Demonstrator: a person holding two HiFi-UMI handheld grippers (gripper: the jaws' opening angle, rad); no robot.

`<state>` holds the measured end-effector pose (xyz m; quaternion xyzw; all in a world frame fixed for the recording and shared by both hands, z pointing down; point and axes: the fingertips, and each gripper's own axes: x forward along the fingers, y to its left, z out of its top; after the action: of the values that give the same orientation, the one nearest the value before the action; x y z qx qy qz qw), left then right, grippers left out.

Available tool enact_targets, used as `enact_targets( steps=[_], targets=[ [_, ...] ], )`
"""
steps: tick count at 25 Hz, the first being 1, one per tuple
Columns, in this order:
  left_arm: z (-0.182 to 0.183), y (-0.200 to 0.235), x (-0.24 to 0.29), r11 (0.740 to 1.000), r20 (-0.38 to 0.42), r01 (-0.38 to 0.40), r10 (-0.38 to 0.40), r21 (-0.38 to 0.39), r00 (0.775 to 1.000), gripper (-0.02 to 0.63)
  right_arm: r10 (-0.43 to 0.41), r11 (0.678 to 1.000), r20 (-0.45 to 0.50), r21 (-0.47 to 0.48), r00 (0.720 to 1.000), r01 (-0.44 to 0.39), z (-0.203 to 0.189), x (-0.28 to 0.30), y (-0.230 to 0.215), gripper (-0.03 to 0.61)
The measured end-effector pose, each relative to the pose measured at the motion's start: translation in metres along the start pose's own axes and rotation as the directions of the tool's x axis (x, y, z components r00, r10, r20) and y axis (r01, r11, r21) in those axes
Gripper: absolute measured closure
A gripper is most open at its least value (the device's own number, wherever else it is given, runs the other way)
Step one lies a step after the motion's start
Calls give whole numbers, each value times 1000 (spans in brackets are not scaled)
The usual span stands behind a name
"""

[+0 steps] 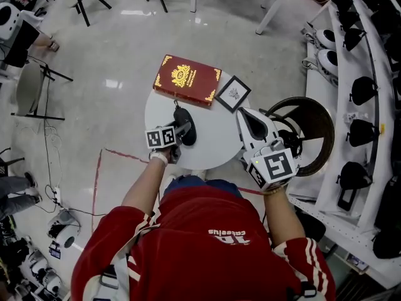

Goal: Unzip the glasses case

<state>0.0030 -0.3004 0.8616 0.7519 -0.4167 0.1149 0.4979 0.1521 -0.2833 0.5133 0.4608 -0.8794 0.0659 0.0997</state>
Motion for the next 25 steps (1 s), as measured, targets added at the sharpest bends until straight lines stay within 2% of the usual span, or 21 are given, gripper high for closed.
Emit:
enact_targets(
  steps=[9, 17, 21, 25],
  targets=[
    [-2, -19, 33, 998, -83, -40, 44, 44, 996, 282, -15, 1000, -17, 26, 1000, 15, -12, -5, -12, 569],
    [-3, -26, 46, 987, -145, -122, 136, 101, 980, 282, -50, 997, -16, 64, 999, 51, -16, -16, -31, 569],
    [-11, -34, 53, 978, -198, -162, 186, 130, 962, 282, -52, 994, -19, 90, 998, 54, -22, -17, -37, 569],
    [-12, -30, 53, 955, -198, -243, 275, 171, 941, 289, -53, 994, -15, 92, 998, 54, -22, -20, -40, 569]
  ],
)
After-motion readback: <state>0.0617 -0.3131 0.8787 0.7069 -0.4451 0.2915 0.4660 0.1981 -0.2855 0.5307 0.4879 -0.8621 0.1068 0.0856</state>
